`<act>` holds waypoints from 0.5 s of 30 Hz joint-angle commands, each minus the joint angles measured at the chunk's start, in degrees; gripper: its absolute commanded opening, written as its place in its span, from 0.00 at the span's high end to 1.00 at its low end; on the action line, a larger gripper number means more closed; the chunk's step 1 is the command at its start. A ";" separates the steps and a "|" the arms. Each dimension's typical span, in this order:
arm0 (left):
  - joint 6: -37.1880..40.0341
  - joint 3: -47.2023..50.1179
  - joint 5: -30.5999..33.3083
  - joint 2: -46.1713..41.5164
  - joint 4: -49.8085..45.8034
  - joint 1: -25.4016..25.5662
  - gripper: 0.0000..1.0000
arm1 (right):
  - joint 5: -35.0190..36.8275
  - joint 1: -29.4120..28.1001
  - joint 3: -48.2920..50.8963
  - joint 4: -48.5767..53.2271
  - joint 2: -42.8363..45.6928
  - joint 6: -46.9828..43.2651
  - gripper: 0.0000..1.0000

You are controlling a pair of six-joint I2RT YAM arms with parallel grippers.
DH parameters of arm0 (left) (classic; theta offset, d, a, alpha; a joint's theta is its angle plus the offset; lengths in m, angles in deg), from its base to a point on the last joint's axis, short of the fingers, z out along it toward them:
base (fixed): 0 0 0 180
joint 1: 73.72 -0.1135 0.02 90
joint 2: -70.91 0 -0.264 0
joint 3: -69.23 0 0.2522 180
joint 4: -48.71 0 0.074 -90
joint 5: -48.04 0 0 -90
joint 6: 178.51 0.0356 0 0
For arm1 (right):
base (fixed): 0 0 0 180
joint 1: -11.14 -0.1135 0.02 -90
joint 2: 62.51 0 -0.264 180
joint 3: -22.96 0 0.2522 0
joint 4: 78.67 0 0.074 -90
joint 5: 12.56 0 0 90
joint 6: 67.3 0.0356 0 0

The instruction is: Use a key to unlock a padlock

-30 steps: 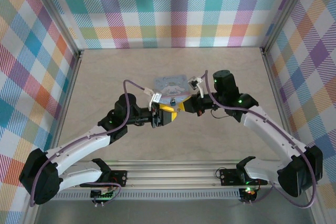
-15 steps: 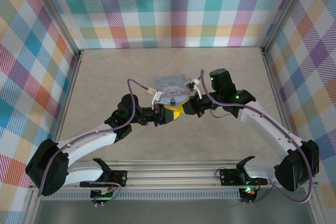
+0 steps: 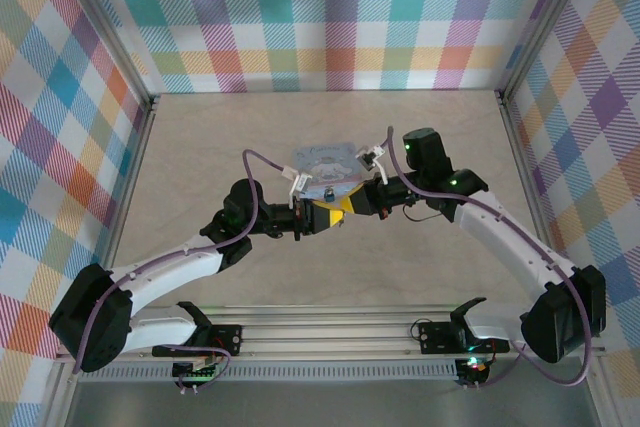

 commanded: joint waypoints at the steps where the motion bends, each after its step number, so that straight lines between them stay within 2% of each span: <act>1: 1.59 -0.16 0.64 -0.46 -1.30 -0.46 1.00 | -3.35 0.12 0.06 -3.30 0.09 1.40 1.00; 4: 2.82 -0.57 1.02 -1.05 -3.09 -0.46 1.00 | -3.06 0.25 0.90 -5.03 0.16 3.18 1.00; 5: 3.22 -0.65 1.41 -1.40 -3.91 -0.48 1.00 | -2.68 0.25 1.16 -5.73 0.24 3.98 0.96; 7: 4.11 -0.58 2.67 -2.14 -5.60 -0.46 1.00 | -0.64 0.34 1.44 -6.69 0.35 5.59 0.81; 10: 6.42 -0.66 6.07 -3.84 -10.58 -0.48 1.00 | 2.48 0.65 2.24 -7.78 0.78 6.83 0.75; 15: 10.60 -0.37 14.61 -6.71 -23.31 -0.53 1.00 | 16.90 0.74 5.28 -8.85 0.73 11.55 0.57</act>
